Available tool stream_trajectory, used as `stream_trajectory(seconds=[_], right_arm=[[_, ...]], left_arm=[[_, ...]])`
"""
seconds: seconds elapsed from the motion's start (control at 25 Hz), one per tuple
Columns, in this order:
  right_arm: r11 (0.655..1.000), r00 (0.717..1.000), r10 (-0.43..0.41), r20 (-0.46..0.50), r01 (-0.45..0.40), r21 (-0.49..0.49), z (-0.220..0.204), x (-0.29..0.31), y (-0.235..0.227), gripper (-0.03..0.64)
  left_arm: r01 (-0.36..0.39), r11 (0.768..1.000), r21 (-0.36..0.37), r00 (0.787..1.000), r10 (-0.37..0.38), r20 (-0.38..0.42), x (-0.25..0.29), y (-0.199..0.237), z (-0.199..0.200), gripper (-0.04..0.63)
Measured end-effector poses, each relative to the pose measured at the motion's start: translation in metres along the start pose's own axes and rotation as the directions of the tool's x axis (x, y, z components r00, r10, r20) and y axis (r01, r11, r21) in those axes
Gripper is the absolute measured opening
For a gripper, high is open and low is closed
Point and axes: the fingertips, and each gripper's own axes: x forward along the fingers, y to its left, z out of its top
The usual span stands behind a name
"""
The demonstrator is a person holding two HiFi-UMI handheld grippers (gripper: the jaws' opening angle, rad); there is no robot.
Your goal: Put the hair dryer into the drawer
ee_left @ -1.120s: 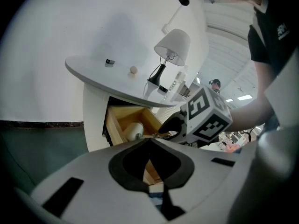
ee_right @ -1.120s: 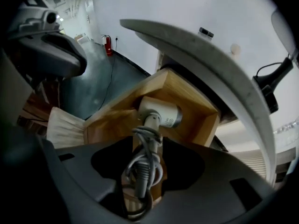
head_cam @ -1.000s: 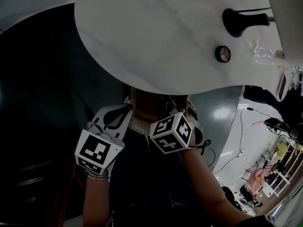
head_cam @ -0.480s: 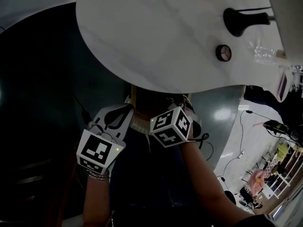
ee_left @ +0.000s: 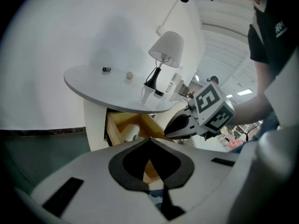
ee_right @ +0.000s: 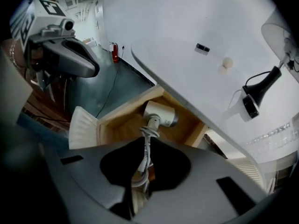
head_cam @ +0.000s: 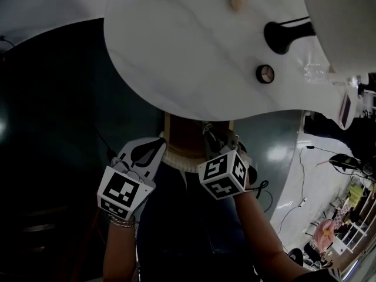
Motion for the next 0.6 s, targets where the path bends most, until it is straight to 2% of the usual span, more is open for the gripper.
stream_trajectory(seconds=[0.36,0.6], right_arm=[[0.996,0.996,0.009,0.087,-0.017,0.089,0.001,-0.03,-0.034,0.034],[0.989,0.989,0.033,0.142,-0.053,0.141,0.008,-0.051,-0.038,0.023]], left_arm=[[0.0,0.999,0.038,1.0,0.0,-0.008,0.004,-0.01,0.028,0.015],[-0.007,1.0,0.031,1.0,0.006,0.026,-0.001,-0.017,0.048,0.015]])
